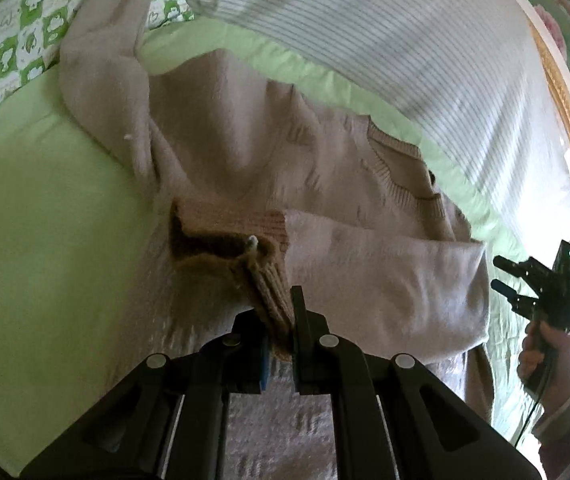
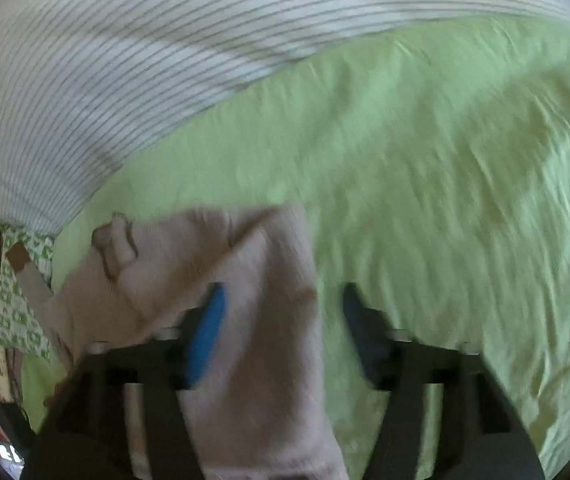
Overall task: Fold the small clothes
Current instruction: 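Carry the cuff across the sweater body and release it with the right tool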
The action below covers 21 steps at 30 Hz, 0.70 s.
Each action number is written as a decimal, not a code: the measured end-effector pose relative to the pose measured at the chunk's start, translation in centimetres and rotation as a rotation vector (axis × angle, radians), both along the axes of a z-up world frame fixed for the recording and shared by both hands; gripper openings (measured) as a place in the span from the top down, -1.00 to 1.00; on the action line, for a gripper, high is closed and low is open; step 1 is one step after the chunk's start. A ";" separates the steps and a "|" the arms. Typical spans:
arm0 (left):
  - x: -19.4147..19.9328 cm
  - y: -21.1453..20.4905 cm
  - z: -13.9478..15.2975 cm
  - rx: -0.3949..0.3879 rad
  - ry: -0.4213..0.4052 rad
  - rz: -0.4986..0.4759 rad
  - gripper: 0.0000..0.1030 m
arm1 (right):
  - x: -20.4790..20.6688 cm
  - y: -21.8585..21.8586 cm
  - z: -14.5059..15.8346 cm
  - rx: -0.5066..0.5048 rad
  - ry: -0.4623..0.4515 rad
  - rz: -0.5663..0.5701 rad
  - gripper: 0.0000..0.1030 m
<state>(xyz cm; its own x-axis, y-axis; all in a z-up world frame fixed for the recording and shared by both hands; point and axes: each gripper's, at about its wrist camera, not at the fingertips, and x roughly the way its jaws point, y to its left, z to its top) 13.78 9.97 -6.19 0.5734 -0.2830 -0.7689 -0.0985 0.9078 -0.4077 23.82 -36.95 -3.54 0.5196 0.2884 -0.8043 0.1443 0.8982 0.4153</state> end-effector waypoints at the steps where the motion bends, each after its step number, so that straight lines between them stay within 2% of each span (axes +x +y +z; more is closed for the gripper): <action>1: -0.1 0.0 -0.2 0.004 0.006 -0.002 0.87 | -0.7 0.0 -0.5 -0.006 -0.006 0.011 -0.27; 4: -0.2 -0.3 -0.8 0.021 0.023 -0.006 0.87 | -0.5 0.6 -2.9 0.002 0.061 0.030 -0.24; 5: -0.1 -0.4 -0.9 0.021 0.026 -0.006 0.87 | -0.4 0.7 -3.5 0.037 0.072 0.044 0.18; 6: 0.0 -0.5 -0.8 0.016 0.025 -0.009 0.87 | -0.2 1.2 -4.0 0.063 0.084 0.077 0.84; 8: 0.2 -1.0 -0.2 0.016 0.006 -0.024 0.87 | -0.4 1.3 -3.2 0.028 0.059 0.080 0.84; 12: 1.3 -3.4 1.0 0.036 -0.048 -0.110 0.87 | -1.4 -1.6 -0.2 0.009 -0.011 -0.001 0.86; 14: 2.1 -4.6 0.4 0.087 -0.053 -0.145 0.87 | -0.8 -2.2 -0.7 -0.031 0.012 -0.014 0.86; 16: 2.8 -4.8 -1.0 0.127 -0.021 -0.152 0.87 | -0.4 -2.3 -1.9 -0.046 0.050 -0.012 0.86; 19: 3.1 -3.9 -2.8 0.138 0.027 -0.162 0.82 | -0.4 -1.5 -2.6 -0.061 0.078 -0.027 0.83; 21: 2.5 -3.2 -2.4 0.148 0.021 -0.165 0.63 | -0.5 -0.8 -2.0 -0.071 0.074 -0.052 0.70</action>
